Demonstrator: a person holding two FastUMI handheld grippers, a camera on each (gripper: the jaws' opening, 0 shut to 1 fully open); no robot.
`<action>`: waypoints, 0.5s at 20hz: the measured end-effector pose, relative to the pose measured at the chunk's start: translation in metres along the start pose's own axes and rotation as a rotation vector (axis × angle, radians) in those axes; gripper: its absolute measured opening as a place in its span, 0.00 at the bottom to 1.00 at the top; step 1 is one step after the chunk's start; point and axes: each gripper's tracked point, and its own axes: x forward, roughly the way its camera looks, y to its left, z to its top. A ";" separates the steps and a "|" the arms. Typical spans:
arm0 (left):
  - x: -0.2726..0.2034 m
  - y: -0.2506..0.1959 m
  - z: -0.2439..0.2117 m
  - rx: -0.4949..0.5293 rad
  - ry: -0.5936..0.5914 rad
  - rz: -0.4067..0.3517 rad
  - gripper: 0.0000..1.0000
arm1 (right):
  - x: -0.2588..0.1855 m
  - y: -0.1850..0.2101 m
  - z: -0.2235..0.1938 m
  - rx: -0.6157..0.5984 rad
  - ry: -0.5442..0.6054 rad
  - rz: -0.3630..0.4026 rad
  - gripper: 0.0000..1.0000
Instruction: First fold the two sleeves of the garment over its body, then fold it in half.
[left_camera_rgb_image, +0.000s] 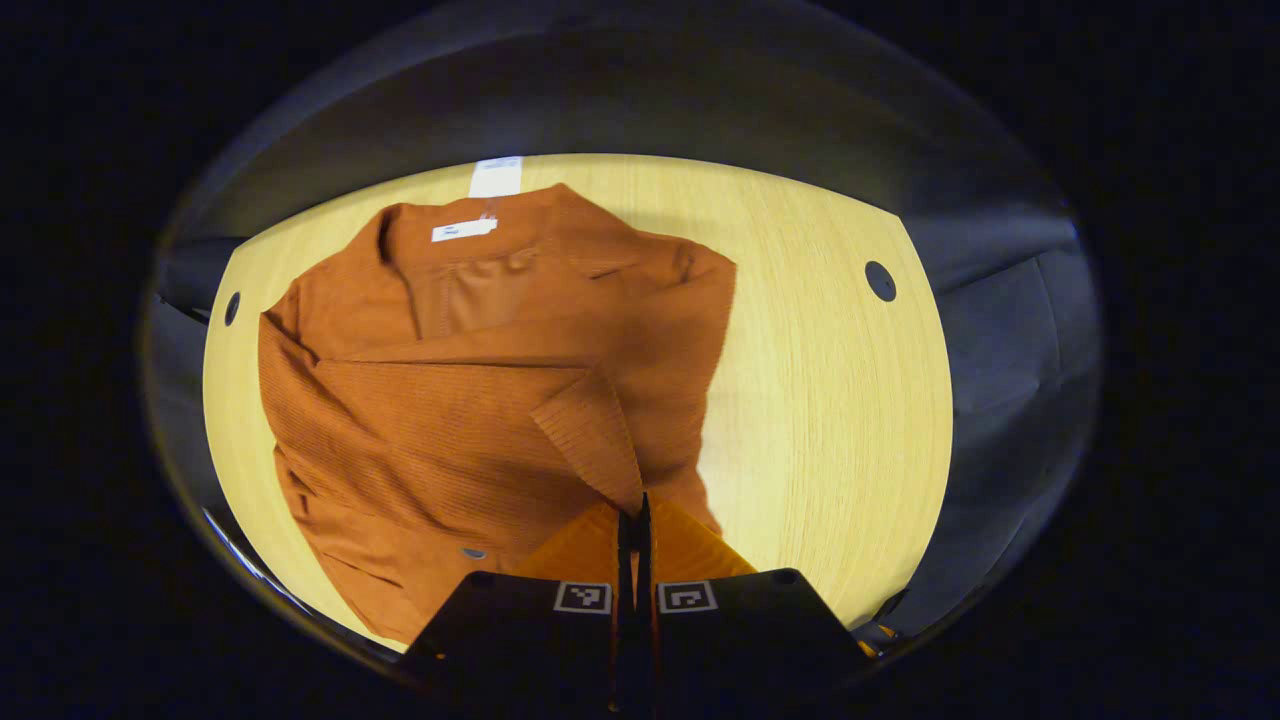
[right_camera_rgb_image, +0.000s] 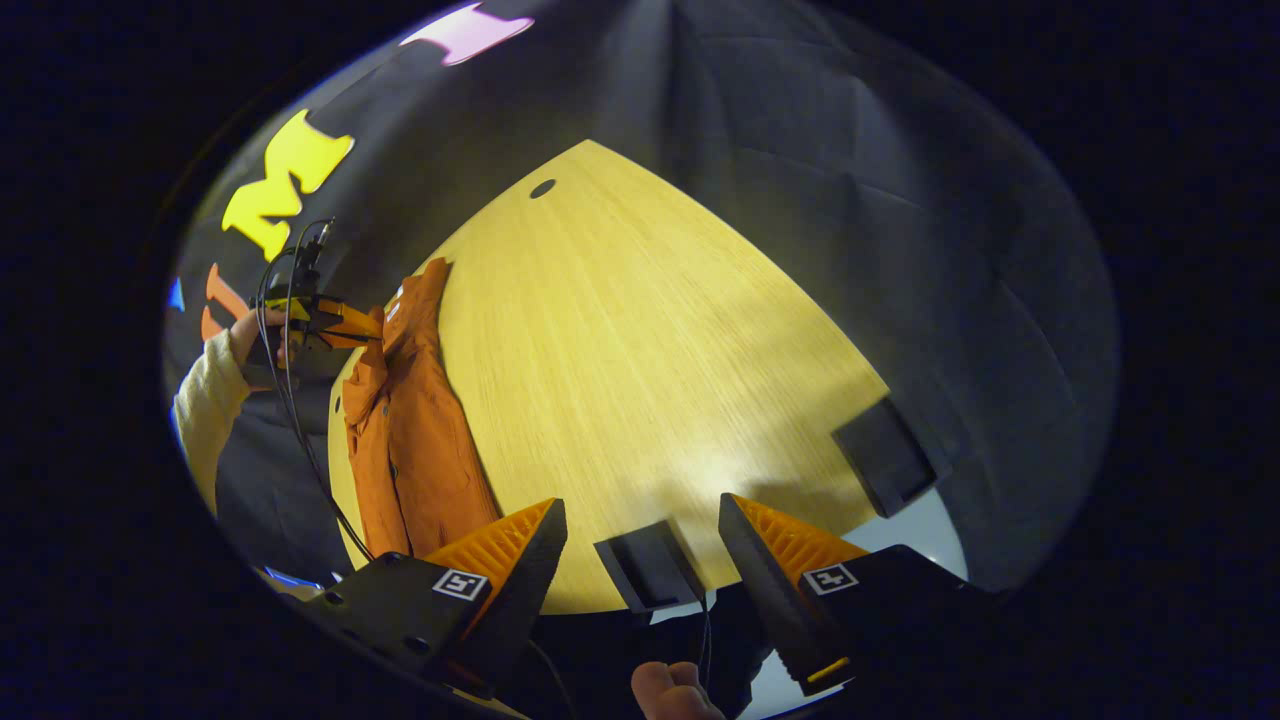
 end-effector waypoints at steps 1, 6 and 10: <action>0.002 -0.004 0.010 0.025 -0.007 -0.005 0.03 | -0.004 -0.005 -0.001 0.018 -0.011 -0.008 0.98; 0.016 -0.005 0.028 -0.009 -0.010 -0.008 0.05 | -0.010 -0.038 -0.017 0.084 -0.030 -0.074 0.94; 0.005 -0.025 0.042 -0.061 -0.027 -0.126 0.47 | -0.010 -0.044 -0.031 0.115 -0.010 -0.088 0.94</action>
